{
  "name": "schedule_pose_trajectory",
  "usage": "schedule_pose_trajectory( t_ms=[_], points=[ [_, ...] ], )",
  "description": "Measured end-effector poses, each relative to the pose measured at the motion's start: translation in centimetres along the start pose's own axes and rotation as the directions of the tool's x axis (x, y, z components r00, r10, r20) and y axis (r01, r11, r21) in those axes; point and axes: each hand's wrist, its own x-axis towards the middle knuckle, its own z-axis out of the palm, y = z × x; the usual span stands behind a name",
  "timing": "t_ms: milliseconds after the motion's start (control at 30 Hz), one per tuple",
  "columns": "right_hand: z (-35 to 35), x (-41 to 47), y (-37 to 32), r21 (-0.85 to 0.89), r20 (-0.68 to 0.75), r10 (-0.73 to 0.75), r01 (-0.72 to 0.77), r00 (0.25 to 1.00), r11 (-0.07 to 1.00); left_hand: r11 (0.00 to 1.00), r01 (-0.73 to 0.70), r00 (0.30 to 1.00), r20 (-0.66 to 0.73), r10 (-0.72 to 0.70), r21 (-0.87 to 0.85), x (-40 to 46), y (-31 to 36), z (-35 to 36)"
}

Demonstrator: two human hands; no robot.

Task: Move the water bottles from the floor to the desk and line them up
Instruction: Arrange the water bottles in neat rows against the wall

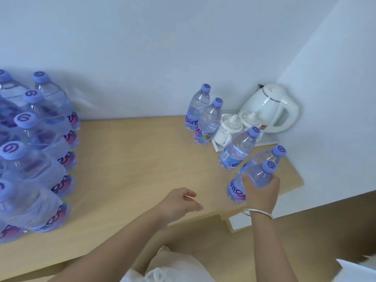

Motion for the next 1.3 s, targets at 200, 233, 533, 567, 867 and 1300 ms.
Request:
schedule_pose_trajectory(
  t_ms=[200,233,533,567,867,1300],
  points=[
    [0.5,1.1,-3.3,-0.111,0.182,-0.081,0.102,0.98,0.989,0.948,-0.121,0.977,-0.132,0.166,0.293,1.9,-0.1,1.0],
    [0.8,0.9,-4.6,-0.077,0.238,-0.104,0.125,0.966,0.989,0.937,-0.157,0.966,-0.148,0.211,0.314,1.9,0.1,1.0],
    [5.9,-1.8,-13.3,0.175,0.731,-0.198,0.102,0.653,0.979,0.919,-0.392,0.819,-0.471,0.328,-0.041,-2.2,2.5,-3.9],
    [6.5,-1.9,-13.7,0.181,0.785,-0.197,0.086,0.587,0.98,0.916,-0.394,0.83,-0.457,0.321,-0.073,-2.9,2.7,-4.7],
    [13.4,-5.5,-17.1,0.308,0.821,-0.349,0.165,0.451,0.937,0.9,-0.417,0.85,-0.408,0.334,-0.131,-5.2,1.3,-9.1],
    [19.7,-9.5,-21.5,0.171,0.904,-0.269,0.296,0.333,0.94,0.935,-0.355,0.5,-0.849,0.173,-0.019,-5.1,0.1,-12.9]
  ],
)
